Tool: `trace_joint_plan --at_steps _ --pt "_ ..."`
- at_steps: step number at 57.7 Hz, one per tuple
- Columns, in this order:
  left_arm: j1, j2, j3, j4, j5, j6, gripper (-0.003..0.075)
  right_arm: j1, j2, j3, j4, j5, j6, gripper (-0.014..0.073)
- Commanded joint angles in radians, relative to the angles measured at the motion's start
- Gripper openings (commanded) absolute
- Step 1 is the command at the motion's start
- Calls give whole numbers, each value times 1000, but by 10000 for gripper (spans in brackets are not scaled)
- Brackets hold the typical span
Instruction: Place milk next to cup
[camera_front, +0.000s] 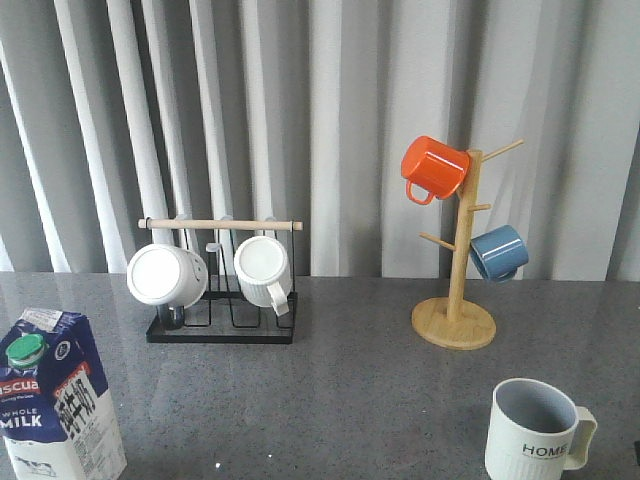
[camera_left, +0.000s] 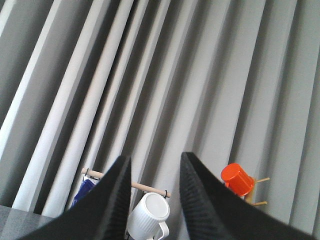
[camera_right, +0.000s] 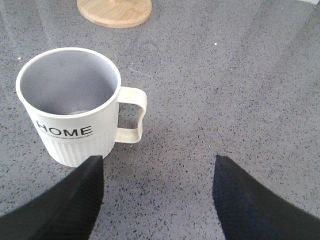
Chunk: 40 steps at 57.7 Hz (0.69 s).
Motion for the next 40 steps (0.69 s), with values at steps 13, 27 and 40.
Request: trace_joint_plan --at_steps 13,27,40 --pt "-3 -9 -37 -10 -57 -8 247 -4 84 -8 -10 -213 -6 451" --pt "-3 -9 -37 -10 -57 -8 247 -4 191 -8 -45 -288 -17 451" --pt "-3 -9 -37 -10 -57 -8 247 -5 286 -8 -44 -375 -22 451"
